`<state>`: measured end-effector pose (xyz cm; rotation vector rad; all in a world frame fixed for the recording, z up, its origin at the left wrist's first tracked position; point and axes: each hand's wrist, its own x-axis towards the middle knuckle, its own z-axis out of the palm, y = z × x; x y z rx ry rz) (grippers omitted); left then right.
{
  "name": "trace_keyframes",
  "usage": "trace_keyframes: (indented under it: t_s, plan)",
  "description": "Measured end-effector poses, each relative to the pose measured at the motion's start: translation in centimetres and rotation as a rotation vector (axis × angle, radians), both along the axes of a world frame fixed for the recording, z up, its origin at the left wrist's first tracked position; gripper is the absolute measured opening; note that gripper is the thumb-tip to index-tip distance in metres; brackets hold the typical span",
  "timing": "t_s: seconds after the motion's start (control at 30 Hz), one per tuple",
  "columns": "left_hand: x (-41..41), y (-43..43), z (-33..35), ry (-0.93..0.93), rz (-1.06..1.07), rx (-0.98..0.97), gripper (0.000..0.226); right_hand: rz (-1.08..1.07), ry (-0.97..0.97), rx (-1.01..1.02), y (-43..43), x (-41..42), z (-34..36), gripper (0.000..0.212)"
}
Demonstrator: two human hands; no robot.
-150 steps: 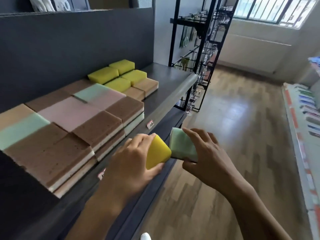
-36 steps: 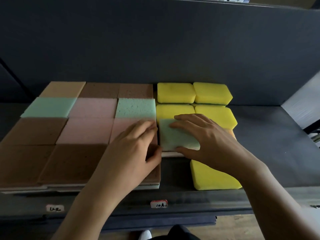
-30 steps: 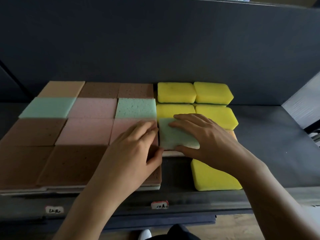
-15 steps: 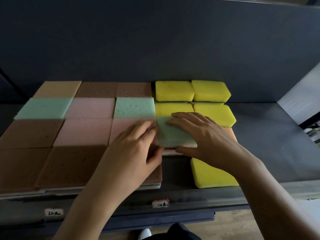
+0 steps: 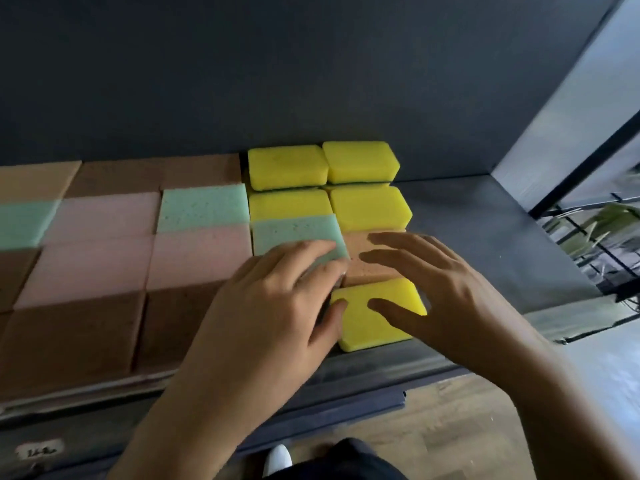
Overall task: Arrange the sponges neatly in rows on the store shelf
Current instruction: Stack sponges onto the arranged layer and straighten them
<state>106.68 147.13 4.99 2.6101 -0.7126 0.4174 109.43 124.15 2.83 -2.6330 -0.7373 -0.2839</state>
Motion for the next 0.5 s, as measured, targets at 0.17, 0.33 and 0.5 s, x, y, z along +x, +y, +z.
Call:
trace_keyframes:
  t_s: [0.17,0.33,0.5]
  plan:
    - [-1.3,-3.7,-2.2,0.046,-0.068,0.045,0.039,-0.035,0.054,-0.017,-3.0,-2.3,-1.8,0.051]
    - [-1.6,-4.7,-4.5,0.145,0.027,0.075,0.041,-0.031,0.067,-0.03,-4.1,-2.4,-3.5,0.057]
    - [-1.7,-5.2,-5.9,0.252,0.118,0.092,0.048,-0.022,0.097,-0.006,-4.0,-1.8,-4.5,0.061]
